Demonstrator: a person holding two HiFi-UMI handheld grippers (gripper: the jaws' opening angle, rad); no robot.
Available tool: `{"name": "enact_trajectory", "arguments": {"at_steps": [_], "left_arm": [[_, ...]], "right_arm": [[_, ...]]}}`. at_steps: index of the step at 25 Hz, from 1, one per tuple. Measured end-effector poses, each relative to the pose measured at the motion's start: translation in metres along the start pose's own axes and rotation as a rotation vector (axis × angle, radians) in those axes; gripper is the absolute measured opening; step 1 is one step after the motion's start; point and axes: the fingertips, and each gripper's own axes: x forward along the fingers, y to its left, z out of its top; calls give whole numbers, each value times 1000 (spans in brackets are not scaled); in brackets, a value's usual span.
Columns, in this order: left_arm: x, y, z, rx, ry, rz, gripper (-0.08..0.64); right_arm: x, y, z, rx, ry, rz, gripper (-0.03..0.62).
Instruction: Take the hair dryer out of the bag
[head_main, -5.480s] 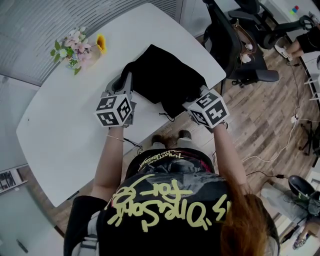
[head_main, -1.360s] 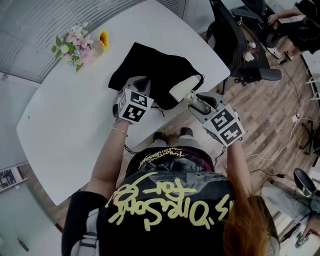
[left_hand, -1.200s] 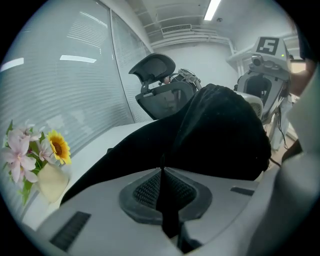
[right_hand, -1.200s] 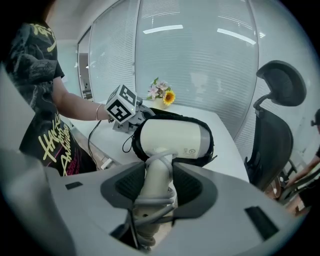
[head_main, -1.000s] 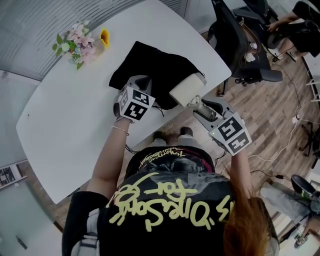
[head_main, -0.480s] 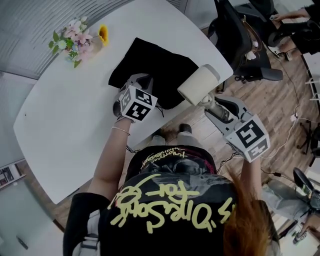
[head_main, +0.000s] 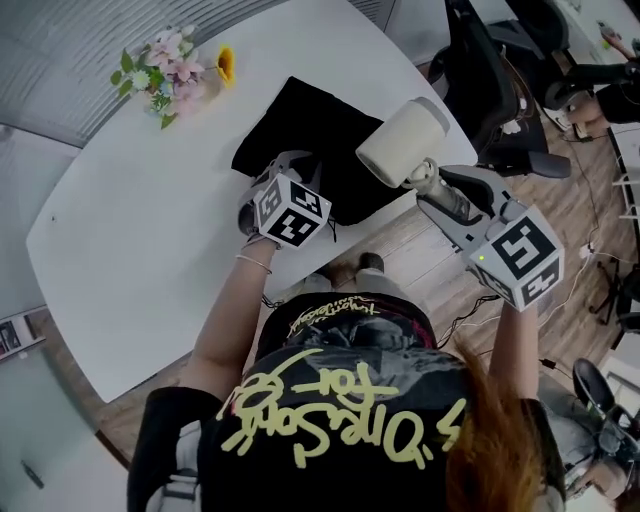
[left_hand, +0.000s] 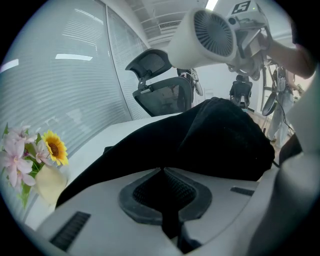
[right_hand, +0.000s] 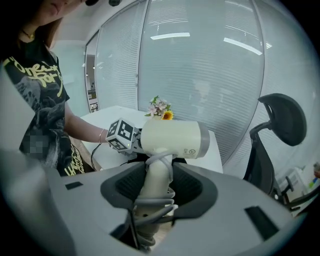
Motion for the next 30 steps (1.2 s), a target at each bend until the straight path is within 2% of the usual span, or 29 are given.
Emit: {"name": "enact_trajectory", "arguments": {"at_steps": [11, 19, 30], "left_arm": [[0, 0, 0, 0, 1, 1, 8], [0, -1, 1, 0, 2, 5, 6], [0, 0, 1, 0, 2, 3, 6]], "right_arm": [[57, -19, 45, -33, -22, 82, 183], [102, -19, 45, -17, -6, 150, 181], [157, -25, 39, 33, 25, 156, 183]]}}
